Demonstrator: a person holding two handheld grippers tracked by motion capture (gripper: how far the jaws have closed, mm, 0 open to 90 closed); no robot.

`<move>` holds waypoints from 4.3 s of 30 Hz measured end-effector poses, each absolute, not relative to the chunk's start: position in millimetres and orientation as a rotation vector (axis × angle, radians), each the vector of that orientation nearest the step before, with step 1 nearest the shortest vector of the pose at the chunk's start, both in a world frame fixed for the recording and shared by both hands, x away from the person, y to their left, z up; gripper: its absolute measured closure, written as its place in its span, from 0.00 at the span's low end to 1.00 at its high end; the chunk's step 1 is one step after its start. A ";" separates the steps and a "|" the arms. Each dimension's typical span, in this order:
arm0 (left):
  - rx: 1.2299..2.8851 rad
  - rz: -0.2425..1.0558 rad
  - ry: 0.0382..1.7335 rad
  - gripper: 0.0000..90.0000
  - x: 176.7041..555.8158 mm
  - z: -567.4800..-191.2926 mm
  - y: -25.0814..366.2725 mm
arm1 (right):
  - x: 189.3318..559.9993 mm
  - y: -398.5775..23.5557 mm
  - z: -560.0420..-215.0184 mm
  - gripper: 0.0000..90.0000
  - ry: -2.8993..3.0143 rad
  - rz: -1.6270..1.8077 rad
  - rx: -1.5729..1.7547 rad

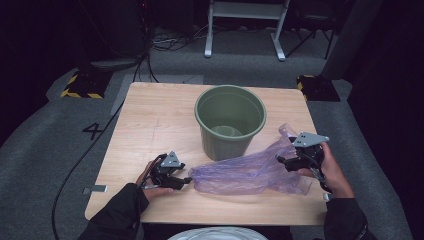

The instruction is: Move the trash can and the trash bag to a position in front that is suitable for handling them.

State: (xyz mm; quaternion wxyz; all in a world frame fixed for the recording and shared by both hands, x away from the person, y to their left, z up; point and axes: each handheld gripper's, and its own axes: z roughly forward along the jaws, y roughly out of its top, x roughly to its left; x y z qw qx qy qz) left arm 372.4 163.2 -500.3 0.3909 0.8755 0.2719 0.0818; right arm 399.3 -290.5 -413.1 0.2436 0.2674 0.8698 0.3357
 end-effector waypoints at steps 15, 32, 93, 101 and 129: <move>2.090 0.128 0.620 0.33 371.4 -486.8 166.8 | 396.3 -291.4 -421.5 0.22 2.421 0.888 0.765; 2.202 0.171 0.620 0.67 372.6 -495.1 136.0 | 379.5 -290.4 -457.9 0.29 2.448 0.914 0.869; 2.181 0.219 0.808 0.18 359.5 -500.1 201.5 | 419.2 -309.3 -493.4 0.97 2.426 0.983 0.943; 2.187 0.254 0.817 0.18 356.2 -503.1 202.5 | 422.6 -309.9 -492.7 0.90 2.416 0.966 0.938; 2.208 0.284 0.809 0.18 355.5 -503.2 198.7 | 383.5 -253.2 -468.8 0.17 2.584 1.037 0.606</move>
